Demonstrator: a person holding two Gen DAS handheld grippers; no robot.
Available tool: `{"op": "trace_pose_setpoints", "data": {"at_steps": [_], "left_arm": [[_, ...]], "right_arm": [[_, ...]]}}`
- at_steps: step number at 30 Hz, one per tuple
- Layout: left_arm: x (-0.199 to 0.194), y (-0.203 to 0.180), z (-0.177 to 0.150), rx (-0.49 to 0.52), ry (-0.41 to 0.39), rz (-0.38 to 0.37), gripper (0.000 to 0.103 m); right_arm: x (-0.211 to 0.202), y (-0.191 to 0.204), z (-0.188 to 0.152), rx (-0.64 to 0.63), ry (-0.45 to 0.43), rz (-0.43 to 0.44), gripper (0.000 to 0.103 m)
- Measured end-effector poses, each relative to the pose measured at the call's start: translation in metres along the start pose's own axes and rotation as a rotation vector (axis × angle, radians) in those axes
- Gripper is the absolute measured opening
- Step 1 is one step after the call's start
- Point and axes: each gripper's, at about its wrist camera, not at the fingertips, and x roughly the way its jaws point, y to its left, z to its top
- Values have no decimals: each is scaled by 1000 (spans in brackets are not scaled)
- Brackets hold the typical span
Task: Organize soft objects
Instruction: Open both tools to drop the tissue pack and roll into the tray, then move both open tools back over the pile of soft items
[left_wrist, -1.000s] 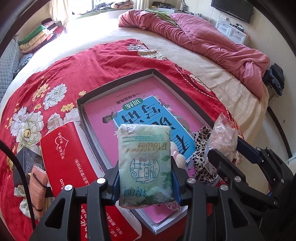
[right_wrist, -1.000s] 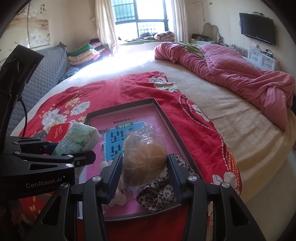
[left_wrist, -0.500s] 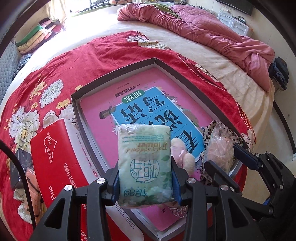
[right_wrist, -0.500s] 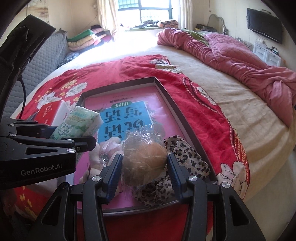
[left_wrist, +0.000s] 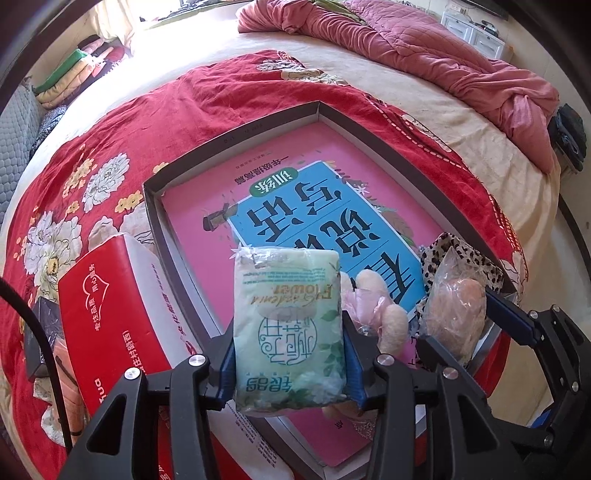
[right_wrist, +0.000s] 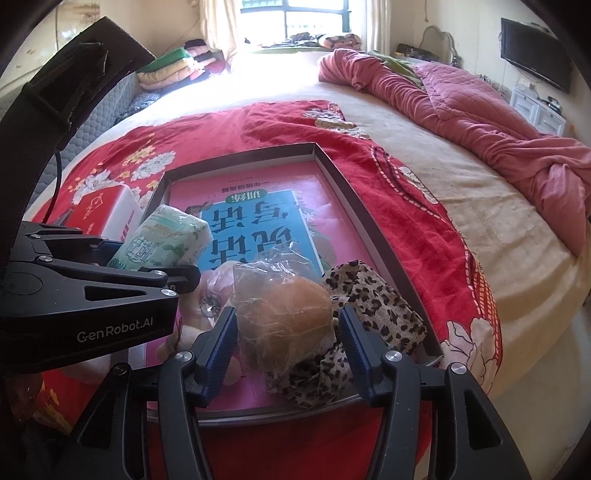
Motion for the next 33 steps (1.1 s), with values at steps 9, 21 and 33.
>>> {"op": "trace_pose_setpoints", "data": {"at_steps": [9,21,33], "left_arm": [[-6,6,-2,-26,10,-53,53],[-33,16,-11,-55,-33,-112,67],[-93,38,-28,-104,-164,-96,72]], "right_arm": [[-11,-2,1,-11,-7,-42,69],[-44,-19,11,81,-88,-72,71],[-82,-3,25,86,-186,-66,72]]}}
